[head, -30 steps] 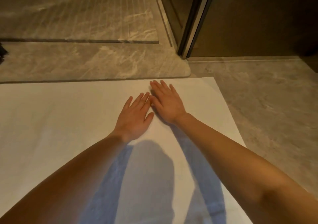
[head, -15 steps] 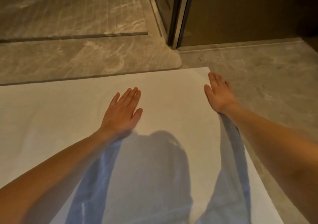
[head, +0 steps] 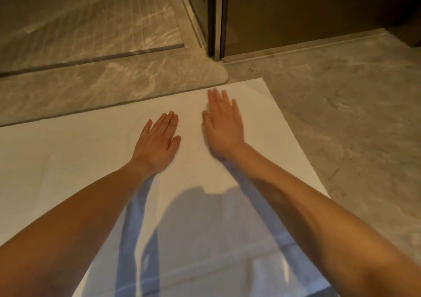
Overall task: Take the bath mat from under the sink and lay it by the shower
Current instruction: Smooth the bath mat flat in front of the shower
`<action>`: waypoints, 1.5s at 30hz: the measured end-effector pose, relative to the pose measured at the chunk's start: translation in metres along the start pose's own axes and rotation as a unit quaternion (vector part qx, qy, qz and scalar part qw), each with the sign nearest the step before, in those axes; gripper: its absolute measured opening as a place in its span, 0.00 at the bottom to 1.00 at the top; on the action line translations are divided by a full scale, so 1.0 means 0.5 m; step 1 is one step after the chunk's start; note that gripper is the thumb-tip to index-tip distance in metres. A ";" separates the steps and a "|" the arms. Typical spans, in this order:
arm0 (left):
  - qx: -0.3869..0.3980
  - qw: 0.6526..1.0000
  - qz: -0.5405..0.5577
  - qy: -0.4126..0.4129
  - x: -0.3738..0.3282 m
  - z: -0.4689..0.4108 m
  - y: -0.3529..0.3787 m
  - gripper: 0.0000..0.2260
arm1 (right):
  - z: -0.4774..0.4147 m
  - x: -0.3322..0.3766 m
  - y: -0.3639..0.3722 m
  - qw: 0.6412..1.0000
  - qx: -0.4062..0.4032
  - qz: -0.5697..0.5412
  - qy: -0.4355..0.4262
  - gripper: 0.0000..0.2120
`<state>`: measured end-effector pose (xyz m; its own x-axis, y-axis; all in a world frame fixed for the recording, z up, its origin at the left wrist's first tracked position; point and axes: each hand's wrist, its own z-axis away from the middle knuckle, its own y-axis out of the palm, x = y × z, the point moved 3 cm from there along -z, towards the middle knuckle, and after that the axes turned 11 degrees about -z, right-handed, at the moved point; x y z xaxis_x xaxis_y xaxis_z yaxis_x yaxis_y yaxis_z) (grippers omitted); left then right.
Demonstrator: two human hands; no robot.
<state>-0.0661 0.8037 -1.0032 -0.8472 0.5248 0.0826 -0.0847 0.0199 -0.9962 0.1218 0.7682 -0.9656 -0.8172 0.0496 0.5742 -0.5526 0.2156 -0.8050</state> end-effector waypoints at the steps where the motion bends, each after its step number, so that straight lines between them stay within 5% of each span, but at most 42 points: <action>1: 0.007 1.000 -0.023 0.004 -0.001 -0.001 0.000 0.28 | 0.035 0.060 0.047 0.998 0.036 -0.014 -0.054 0.27; 4: 0.026 0.995 -0.092 0.011 0.000 0.002 -0.001 0.30 | 0.107 0.126 0.125 0.988 0.121 -0.009 -0.093 0.27; 9: 0.007 0.991 -0.134 -0.015 -0.021 0.012 -0.030 0.30 | 0.123 0.099 0.118 0.989 0.114 -0.069 -0.068 0.28; 14: -0.015 0.999 0.016 -0.024 -0.039 0.145 -0.013 0.28 | 0.121 0.092 0.136 0.990 0.123 -0.038 -0.061 0.27; 19: -0.004 0.999 0.039 -0.012 -0.033 0.178 0.000 0.29 | 0.125 0.049 0.107 0.983 0.153 0.048 -0.089 0.26; 29: 0.009 0.999 0.033 -0.010 -0.031 0.177 0.004 0.27 | 0.167 -0.243 -0.111 0.988 0.054 0.119 0.084 0.26; 36: -0.049 0.996 0.059 -0.039 -0.087 0.269 -0.045 0.26 | 0.213 -0.095 -0.096 0.992 -0.031 0.101 0.066 0.27; 41: -0.031 0.995 0.085 -0.032 -0.140 0.381 -0.026 0.25 | 0.339 0.133 0.080 0.992 0.114 0.028 -0.056 0.26; 45: -0.024 0.997 0.068 -0.012 -0.137 0.383 -0.016 0.25 | 0.369 0.094 0.085 0.985 0.147 0.059 -0.068 0.27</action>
<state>-0.1078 0.6048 -0.9956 -0.8611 0.5057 -0.0531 0.0560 -0.0093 -0.9984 0.0299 0.5998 -1.0004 -0.8818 -0.0776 0.4651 -0.4599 -0.0762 -0.8847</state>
